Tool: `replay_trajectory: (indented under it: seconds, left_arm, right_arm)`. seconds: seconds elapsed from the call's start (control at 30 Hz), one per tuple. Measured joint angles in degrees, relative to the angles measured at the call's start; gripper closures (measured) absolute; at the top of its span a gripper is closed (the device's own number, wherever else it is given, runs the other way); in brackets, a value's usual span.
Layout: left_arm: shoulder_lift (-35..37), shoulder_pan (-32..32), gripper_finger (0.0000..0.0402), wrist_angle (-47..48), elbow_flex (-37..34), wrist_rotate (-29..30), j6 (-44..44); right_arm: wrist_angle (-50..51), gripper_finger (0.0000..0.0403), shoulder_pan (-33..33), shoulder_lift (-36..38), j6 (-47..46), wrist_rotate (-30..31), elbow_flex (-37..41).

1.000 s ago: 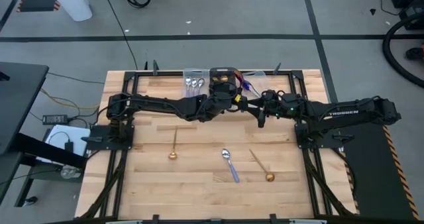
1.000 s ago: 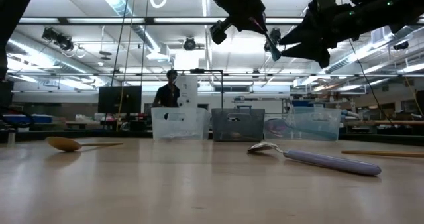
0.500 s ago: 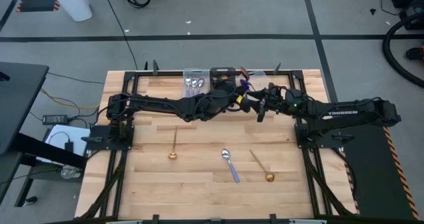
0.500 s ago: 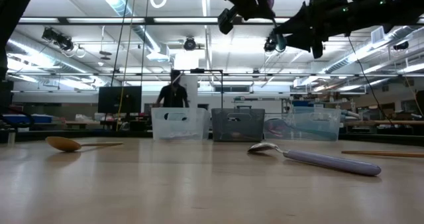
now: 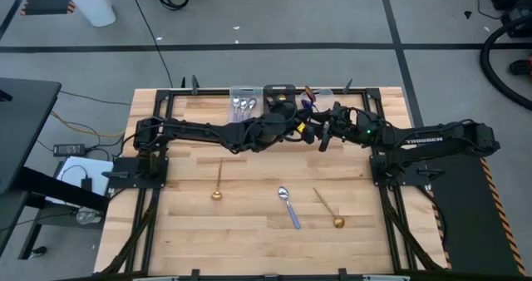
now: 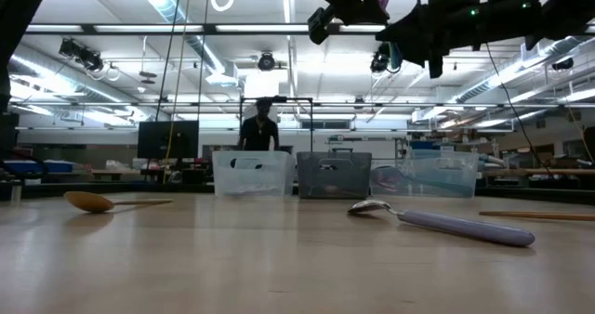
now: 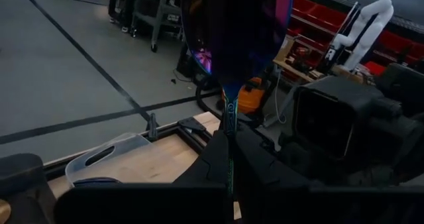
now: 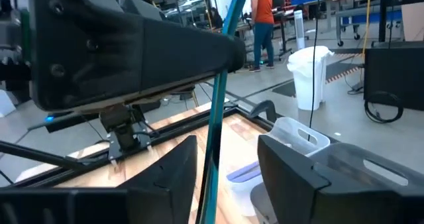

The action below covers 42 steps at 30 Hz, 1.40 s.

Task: Sort silverware by color (type)
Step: Put the blue spoon into the right transparent bin

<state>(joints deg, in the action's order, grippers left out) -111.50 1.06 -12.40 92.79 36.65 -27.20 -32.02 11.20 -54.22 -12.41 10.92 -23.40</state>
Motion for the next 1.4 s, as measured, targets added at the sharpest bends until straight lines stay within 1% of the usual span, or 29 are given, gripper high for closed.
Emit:
replay_trajectory:
  seconds: [0.17,0.3,0.43,0.47,0.63,0.77,0.87,1.0,1.07,1.17,1.4]
  left_arm:
    - [0.00,-0.02,0.0389,0.85,0.00,0.14,0.00]
    - [0.00,0.11,0.0388,1.65,0.00,0.19,-0.30]
    - [0.00,0.22,0.0371,2.39,0.00,0.17,-0.76]
    - [0.00,0.22,0.0366,2.64,0.00,0.17,-0.76]
    - [0.00,0.19,0.0329,4.97,-0.04,-1.09,-0.63]
    - [0.00,0.11,0.0293,8.34,-0.04,-1.25,-0.66]
    - [0.09,0.22,0.0276,10.81,-0.06,-1.33,-1.50]
    - [0.79,1.01,0.0275,17.10,-0.07,-2.09,-9.86]
    - [1.16,1.77,0.0278,20.08,-0.11,-6.00,-11.88]
    - [1.38,2.81,0.0282,21.42,-0.29,-11.21,-12.03]
    - [1.38,3.75,0.0283,22.29,-0.57,-15.63,-8.37]
  right_arm:
    - [-1.48,0.0281,0.07,0.18,-0.89,0.20,0.00]
    - [-1.33,0.0331,0.20,0.18,-0.91,0.68,0.00]
    - [-1.07,0.0384,0.64,0.18,-1.95,0.82,0.00]
    - [-0.83,0.0390,0.78,0.18,-2.43,0.72,0.00]
    - [2.33,0.0386,2.20,0.18,-5.82,1.26,0.00]
    - [9.77,0.0389,4.73,0.60,-9.68,1.23,0.00]
    - [17.17,0.0389,7.08,1.53,-11.71,0.55,-0.02]
    - [29.75,0.0389,9.86,2.32,-10.70,0.16,-3.13]
    - [34.96,0.0389,11.49,2.00,-9.51,-0.04,-5.12]
    - [39.35,0.0389,14.23,1.16,-7.99,-0.60,-6.83]
    - [43.39,0.0389,21.33,-1.87,-6.64,-5.52,-8.49]
